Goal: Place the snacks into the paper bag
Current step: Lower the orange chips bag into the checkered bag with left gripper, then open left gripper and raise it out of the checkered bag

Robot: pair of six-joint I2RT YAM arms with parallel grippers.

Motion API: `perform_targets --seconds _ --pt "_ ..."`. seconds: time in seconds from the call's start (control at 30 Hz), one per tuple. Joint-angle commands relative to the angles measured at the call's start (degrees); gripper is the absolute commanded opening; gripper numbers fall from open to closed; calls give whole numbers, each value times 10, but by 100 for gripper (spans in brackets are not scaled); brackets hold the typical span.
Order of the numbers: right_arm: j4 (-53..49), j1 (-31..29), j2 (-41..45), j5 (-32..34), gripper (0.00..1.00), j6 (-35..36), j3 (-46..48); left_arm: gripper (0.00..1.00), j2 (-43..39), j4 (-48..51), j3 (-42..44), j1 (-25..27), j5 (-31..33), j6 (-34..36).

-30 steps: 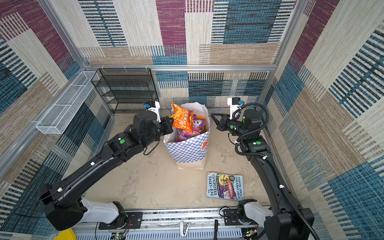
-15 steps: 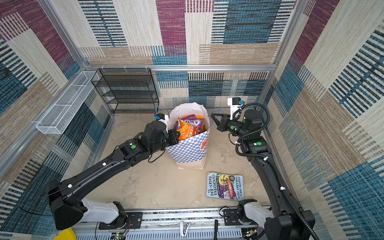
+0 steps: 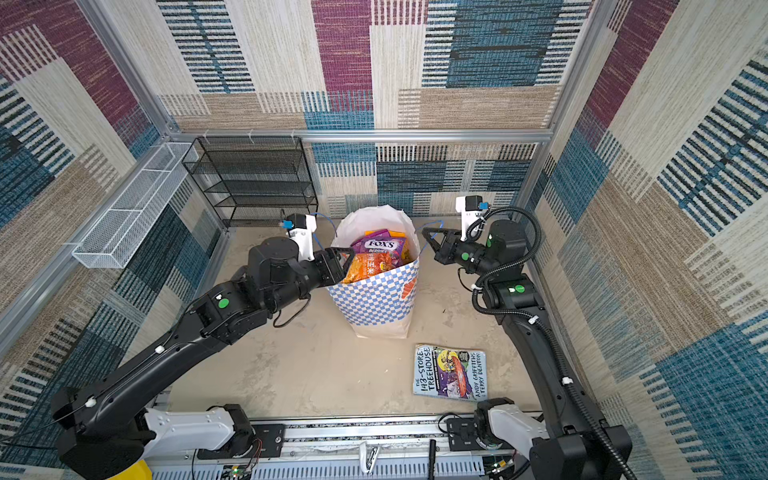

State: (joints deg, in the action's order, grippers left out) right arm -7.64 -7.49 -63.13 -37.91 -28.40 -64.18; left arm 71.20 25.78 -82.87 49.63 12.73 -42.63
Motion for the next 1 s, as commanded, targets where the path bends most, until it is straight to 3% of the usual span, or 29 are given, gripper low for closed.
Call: perform_targets --seconds 0.0,0.2,0.43,0.63,0.97 --pt "71 1 9 -6 0 0 -13 46 25 63 -40 1 1 62" --pt "70 1 8 -5 0 1 -12 38 161 198 -199 5 -31 110" --pt "64 1 10 -1 0 5 -13 30 273 330 -345 4 0 162" --pt "63 1 11 2 0 10 -15 12 335 397 -410 -22 -3 169" --pt "60 2 9 9 0 14 -17 10 411 409 -409 -46 -112 184"
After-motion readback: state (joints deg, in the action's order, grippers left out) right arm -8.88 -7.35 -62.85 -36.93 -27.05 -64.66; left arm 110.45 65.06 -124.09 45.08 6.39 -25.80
